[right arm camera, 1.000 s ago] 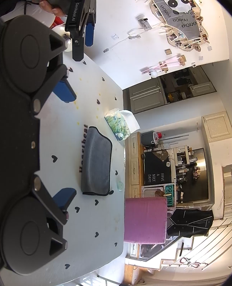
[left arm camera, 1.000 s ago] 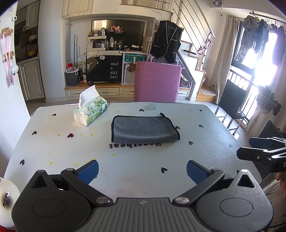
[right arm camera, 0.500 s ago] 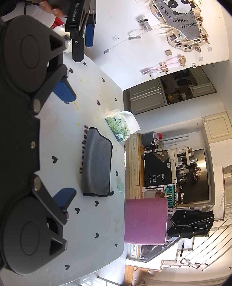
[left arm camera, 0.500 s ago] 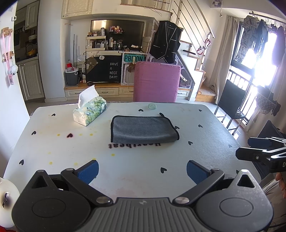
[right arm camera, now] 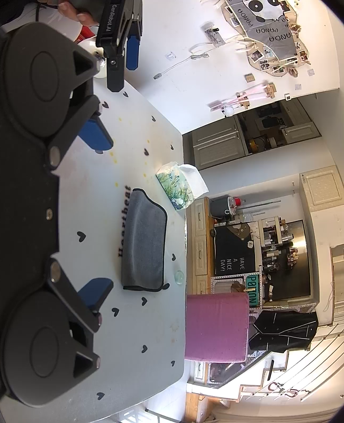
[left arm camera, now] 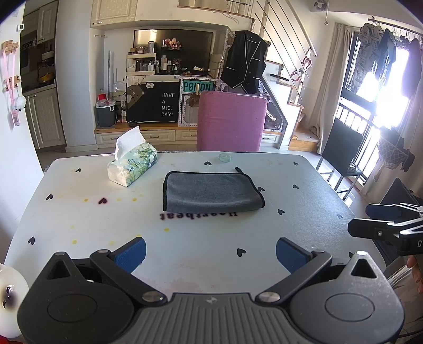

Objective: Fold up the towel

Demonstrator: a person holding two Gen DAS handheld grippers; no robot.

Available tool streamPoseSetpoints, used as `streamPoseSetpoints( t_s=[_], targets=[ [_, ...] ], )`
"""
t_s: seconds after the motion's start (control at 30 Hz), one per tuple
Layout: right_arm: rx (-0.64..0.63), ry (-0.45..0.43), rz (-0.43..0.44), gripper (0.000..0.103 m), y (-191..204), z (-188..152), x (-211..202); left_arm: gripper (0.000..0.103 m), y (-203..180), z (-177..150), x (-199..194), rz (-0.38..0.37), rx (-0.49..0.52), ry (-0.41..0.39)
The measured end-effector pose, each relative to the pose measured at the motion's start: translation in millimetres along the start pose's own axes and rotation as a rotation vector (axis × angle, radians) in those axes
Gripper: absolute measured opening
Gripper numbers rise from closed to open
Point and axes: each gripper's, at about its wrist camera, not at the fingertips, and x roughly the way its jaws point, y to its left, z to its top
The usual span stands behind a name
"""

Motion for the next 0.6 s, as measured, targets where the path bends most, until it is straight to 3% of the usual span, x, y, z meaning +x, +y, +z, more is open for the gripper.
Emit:
streamPoseSetpoints(
  t_s=[0.6],
  targets=[
    [0.002, -0.001, 0.002, 0.103, 7.1, -2.0, -0.7, 0.103, 0.3, 0.0, -0.1, 0.001, -0.001, 0.001]
  ],
)
